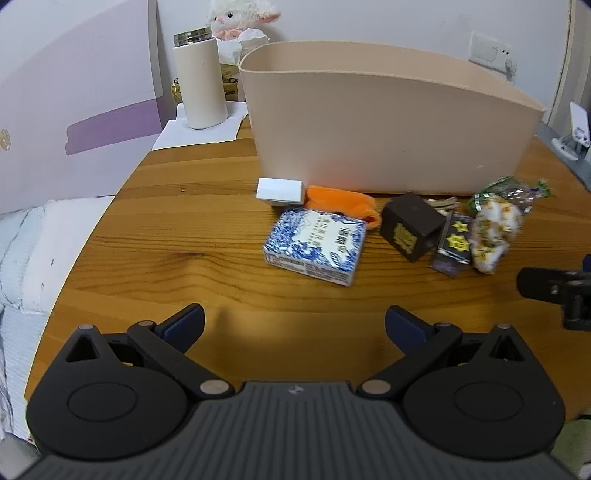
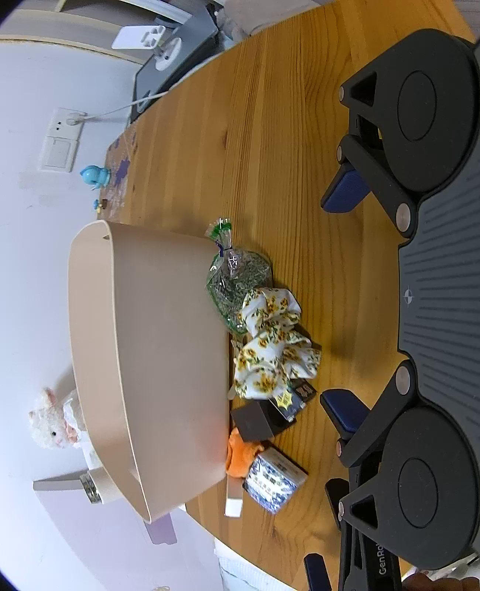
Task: Organize objects
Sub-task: 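Grasp the blue-and-white tea box with left tool while right tool grasps the floral scrunchie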
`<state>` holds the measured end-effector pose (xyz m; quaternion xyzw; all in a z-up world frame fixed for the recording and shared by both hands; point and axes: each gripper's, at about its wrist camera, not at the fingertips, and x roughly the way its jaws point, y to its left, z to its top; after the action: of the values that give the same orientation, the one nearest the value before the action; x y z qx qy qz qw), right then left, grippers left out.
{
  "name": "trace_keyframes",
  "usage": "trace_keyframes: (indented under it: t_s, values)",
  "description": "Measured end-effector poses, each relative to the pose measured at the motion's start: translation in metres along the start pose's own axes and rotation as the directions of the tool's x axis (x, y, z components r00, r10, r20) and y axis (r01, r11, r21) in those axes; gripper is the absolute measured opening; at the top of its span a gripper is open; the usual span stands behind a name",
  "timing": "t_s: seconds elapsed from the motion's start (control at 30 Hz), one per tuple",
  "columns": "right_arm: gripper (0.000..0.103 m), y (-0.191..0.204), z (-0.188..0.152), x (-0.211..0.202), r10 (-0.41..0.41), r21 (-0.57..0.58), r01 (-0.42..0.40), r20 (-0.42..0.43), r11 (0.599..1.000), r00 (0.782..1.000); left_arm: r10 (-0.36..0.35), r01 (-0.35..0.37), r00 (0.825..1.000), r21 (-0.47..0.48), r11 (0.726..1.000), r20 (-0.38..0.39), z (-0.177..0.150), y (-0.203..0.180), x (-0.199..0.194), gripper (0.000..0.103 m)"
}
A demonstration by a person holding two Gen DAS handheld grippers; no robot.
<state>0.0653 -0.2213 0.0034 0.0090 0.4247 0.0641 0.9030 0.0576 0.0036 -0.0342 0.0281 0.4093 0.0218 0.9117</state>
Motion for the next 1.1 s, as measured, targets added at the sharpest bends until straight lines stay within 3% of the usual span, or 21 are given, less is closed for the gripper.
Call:
trace_keyframes:
  t_s: [0.47,0.7,0.8,0.87,0.97,1.1]
  values:
    - [0.103,0.008,0.013,0.046,0.022,-0.071,-0.025,-0.046,0.997,0.999,-0.048,0.049,0.998,-0.032,0.998,0.03,0.023,0.013,0.043,0.103]
    - [0.097,0.011,0.018,0.055,-0.005,-0.103,0.004,-0.009,0.995,1.0,-0.075,0.075,0.994,-0.002,0.997,0.076,0.027,0.013,0.05,0.103]
    - [0.083,0.012,0.016,0.05,-0.001,-0.097,0.002,0.005,0.995,1.0,-0.078,0.079,0.994,0.001,0.997,0.08,0.027,0.013,0.05,0.102]
    - [0.062,0.013,0.015,0.045,0.003,-0.099,-0.001,0.014,0.995,1.0,-0.088,0.087,0.992,0.009,0.996,0.093,0.026,0.012,0.047,0.088]
    - [0.044,0.015,0.014,0.04,0.012,-0.11,-0.01,0.019,0.994,1.0,-0.102,0.1,0.989,0.02,0.995,0.103,0.026,0.008,0.041,0.067]
    - [0.019,0.016,0.012,0.034,0.025,-0.122,-0.023,0.019,0.992,0.999,-0.1,0.099,0.991,0.012,0.995,0.084,0.024,0.006,0.034,0.066]
